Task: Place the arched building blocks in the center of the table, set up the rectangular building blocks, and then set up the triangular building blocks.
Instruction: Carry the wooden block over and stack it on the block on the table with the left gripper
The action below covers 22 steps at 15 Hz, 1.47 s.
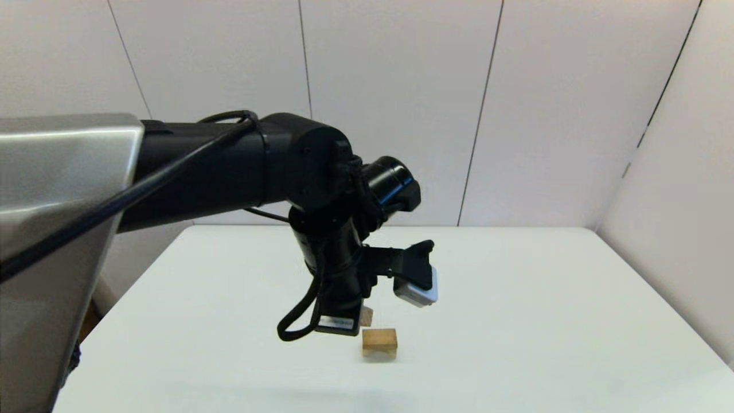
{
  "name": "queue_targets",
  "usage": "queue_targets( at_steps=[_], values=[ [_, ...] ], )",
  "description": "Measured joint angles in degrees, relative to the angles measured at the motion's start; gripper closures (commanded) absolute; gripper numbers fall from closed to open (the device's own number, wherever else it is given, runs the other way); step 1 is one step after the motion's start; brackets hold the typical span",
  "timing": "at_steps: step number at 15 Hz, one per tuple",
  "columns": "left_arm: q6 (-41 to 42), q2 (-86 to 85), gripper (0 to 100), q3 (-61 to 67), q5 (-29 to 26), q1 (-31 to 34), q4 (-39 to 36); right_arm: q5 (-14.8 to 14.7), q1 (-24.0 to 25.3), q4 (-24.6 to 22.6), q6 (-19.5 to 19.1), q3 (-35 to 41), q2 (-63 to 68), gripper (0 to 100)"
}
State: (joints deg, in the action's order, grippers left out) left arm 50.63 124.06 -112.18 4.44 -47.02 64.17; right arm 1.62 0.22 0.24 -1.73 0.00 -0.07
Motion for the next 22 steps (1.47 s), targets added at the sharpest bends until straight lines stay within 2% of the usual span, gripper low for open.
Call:
queue_targets(
  at_steps=[7, 11, 22],
  values=[
    [-15.41, 5.18, 100, -0.20, 0.46, -1.21, 1.67, 0.00, 0.02, 0.02, 0.00, 0.00, 0.00, 0],
    [-16.02, 7.72, 100, -0.69, 0.40, -1.18, 1.07, 0.00, 0.00, 0.02, 0.02, 0.00, 0.00, 0],
    [-14.60, 12.73, 100, -0.76, 0.24, -1.18, -9.76, 0.02, 0.02, 0.02, 0.02, 0.00, 0.00, 0]
  ],
)
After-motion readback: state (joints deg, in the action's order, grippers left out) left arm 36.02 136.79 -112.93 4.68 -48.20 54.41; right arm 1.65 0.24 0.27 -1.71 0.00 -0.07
